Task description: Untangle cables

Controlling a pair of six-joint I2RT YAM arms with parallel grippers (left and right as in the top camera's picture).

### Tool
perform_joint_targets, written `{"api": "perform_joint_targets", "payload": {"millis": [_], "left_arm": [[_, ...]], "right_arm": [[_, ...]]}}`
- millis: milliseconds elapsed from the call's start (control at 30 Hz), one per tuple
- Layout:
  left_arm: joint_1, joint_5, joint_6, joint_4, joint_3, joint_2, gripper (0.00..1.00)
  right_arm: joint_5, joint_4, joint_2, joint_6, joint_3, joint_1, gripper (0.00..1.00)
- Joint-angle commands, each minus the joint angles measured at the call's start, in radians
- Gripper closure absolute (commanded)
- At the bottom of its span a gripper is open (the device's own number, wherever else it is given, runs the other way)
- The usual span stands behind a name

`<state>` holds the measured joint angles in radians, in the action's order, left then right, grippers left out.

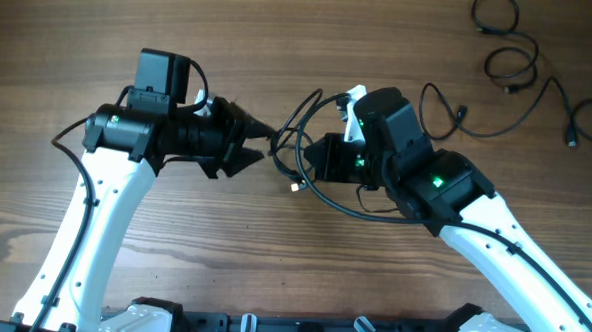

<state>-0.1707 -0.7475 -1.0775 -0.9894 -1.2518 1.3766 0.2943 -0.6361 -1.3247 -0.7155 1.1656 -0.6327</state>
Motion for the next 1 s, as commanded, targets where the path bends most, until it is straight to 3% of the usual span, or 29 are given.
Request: {"api": "perform_joint_targets", "payload": {"millis": [0, 67, 333, 467, 567, 633, 833, 967], "left_arm": [[0.005, 0.009, 0.027, -0.016, -0.010, -0.002, 0.68], [-0.004, 0.009, 0.032, -0.019, -0.010, -0.002, 0.67], [-0.096, 0.020, 0.262, 0.029, -0.010, -0.002, 0.63], [-0.096, 0.026, 0.290, 0.035, -0.010, -0.002, 0.63], [-0.096, 0.035, 0.303, 0.035, -0.010, -0.002, 0.67], [-0.096, 0.035, 0.312, 0.034, -0.010, -0.002, 0.76], [-0.096, 0.034, 0.312, 0.034, -0.010, -0.002, 0.81], [-0.096, 0.035, 0.315, 0.034, -0.010, -0.002, 0.69]], "right_arm": [[-0.053, -0.002, -0.007, -0.018, -0.001, -0.004, 0.96], [-0.050, -0.001, -0.007, -0.021, -0.001, -0.004, 0.96], [-0.057, -0.002, -0.007, -0.021, -0.001, -0.002, 0.96], [-0.003, 0.000, -0.007, -0.021, -0.001, 0.006, 0.96], [0.013, -0.008, -0.007, -0.019, -0.001, 0.006, 0.96], [-0.013, -0.008, -0.007, -0.019, -0.001, 0.006, 0.96], [-0.033, -0.009, -0.007, -0.018, -0.001, 0.006, 0.96], [-0.086, -0.008, -0.007, -0.020, -0.001, 0.006, 0.96]]}}
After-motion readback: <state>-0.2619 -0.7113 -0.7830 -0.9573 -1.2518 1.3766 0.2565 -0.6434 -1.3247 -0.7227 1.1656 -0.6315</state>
